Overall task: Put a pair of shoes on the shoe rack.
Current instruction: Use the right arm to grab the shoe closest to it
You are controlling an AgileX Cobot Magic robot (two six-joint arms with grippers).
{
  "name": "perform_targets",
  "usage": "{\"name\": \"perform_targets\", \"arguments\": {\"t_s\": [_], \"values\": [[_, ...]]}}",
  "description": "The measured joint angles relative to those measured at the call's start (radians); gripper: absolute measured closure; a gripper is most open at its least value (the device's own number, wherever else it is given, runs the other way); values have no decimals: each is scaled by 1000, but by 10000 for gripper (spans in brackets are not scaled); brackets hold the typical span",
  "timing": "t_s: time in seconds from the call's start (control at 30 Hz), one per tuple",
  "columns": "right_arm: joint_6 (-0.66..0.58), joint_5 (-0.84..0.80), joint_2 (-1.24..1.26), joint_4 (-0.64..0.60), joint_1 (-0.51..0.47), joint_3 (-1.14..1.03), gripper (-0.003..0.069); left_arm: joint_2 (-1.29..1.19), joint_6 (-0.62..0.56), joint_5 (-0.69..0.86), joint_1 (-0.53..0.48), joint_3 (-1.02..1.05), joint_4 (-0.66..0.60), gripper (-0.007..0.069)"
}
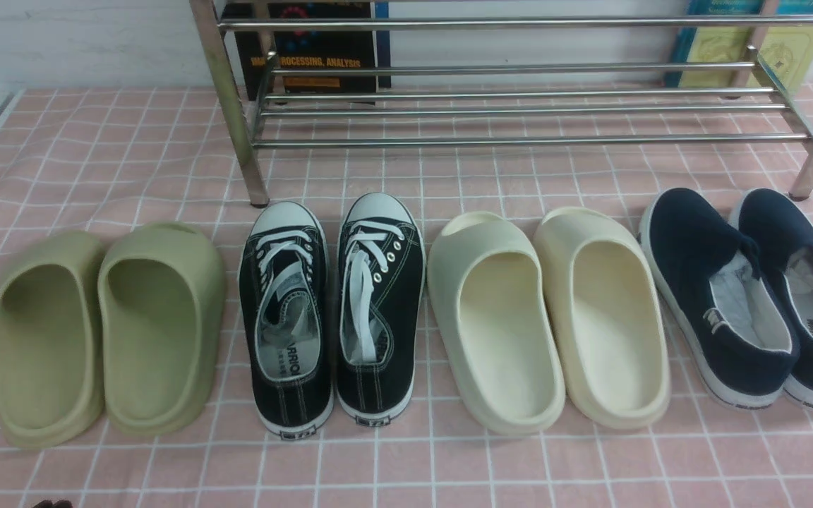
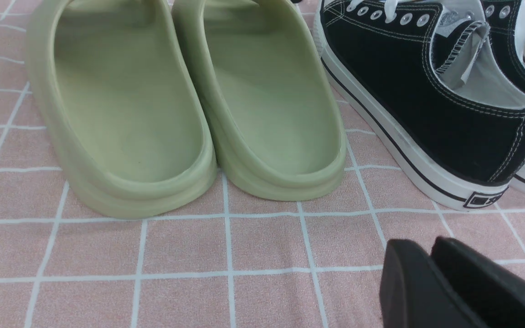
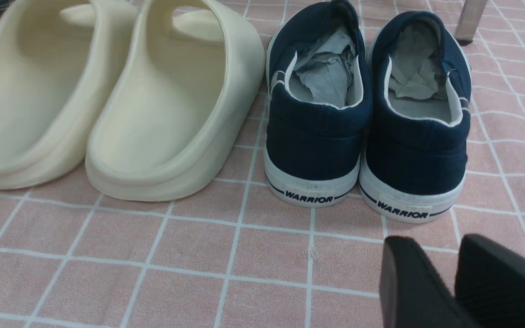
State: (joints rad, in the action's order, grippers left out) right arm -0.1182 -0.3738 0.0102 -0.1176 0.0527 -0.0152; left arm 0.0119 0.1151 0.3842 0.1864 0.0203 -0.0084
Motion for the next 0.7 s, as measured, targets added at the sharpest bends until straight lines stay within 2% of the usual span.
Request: {"name": "perform_targets", "arguments": {"t_s": [0.7], "values": [[0,0,0,0,0,0,456,0,0,0,0,0,0,517]]}}
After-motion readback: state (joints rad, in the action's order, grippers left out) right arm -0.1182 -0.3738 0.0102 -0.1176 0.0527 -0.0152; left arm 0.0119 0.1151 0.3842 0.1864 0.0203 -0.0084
